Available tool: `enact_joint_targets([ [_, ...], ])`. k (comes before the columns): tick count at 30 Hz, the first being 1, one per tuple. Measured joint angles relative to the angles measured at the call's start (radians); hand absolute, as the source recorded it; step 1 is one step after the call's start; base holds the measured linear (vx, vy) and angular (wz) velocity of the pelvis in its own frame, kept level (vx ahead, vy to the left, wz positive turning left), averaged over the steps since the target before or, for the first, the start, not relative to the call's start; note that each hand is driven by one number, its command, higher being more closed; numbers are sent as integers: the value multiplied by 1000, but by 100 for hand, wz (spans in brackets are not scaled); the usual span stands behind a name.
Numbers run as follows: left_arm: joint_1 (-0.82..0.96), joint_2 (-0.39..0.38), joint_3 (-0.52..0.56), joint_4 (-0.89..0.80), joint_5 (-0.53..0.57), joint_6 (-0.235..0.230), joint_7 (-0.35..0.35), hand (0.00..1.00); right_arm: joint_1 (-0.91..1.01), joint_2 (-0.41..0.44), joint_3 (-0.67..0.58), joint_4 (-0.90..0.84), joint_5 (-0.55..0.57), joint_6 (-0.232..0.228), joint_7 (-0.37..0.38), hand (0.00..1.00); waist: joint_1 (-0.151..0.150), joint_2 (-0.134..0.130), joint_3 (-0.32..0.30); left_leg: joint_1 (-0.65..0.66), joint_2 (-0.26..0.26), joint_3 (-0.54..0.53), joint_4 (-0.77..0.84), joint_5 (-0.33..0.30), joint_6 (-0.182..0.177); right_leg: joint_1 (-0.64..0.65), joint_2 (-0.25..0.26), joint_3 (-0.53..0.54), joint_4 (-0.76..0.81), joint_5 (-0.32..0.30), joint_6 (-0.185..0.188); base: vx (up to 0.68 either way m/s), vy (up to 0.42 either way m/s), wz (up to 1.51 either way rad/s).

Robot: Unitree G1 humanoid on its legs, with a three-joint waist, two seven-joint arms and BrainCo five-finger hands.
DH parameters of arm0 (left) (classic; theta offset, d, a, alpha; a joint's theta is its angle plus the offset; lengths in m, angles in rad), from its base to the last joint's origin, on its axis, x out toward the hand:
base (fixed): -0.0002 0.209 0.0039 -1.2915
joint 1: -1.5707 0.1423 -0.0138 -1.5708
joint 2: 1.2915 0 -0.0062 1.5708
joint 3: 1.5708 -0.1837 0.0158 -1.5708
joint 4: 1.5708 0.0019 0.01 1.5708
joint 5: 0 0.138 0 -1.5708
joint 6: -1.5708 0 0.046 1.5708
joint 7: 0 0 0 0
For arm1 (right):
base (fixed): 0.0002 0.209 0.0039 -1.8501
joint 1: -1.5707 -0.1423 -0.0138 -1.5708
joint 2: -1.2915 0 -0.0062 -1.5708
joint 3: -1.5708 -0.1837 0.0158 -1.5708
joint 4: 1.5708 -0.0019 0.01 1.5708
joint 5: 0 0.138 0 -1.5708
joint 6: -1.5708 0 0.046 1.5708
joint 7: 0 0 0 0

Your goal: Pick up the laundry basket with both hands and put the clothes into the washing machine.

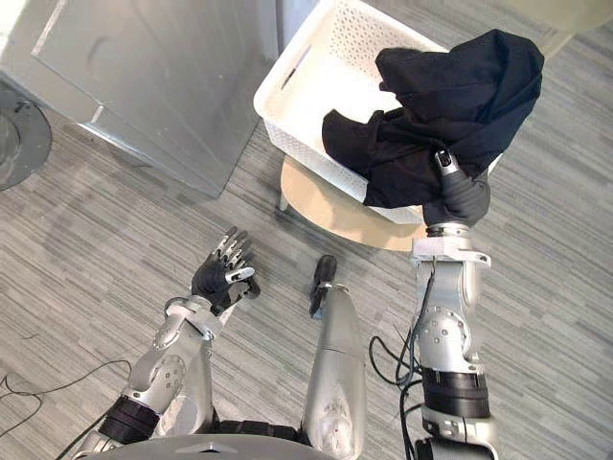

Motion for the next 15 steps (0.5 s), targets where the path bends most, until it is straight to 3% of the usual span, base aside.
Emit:
enact_joint_targets([
  [8,34,52,-39,-222,36,-13,-35,0,102,0,32,-121,0,1,70,100,-1,-1,-1,40,-30,32,-100,8,-13,38,0,-8,-92,9,14,-7,-35,2],
  [14,-27,61,-104,-405,60,-97,-34,0,130,1,86,-162,-10,1,96,100,-3,-15,-12,46,-21,33,-114,16,-21,41,8,-13,-87,12,18,0,-77,-5],
  [15,-47,61,-121,-415,84,-98,-32,0,132,6,87,-178,-11,1,96,100,-11,-16,-14,48,-14,35,-107,17,-21,29,4,-5,29,-9,7,23,-157,26],
])
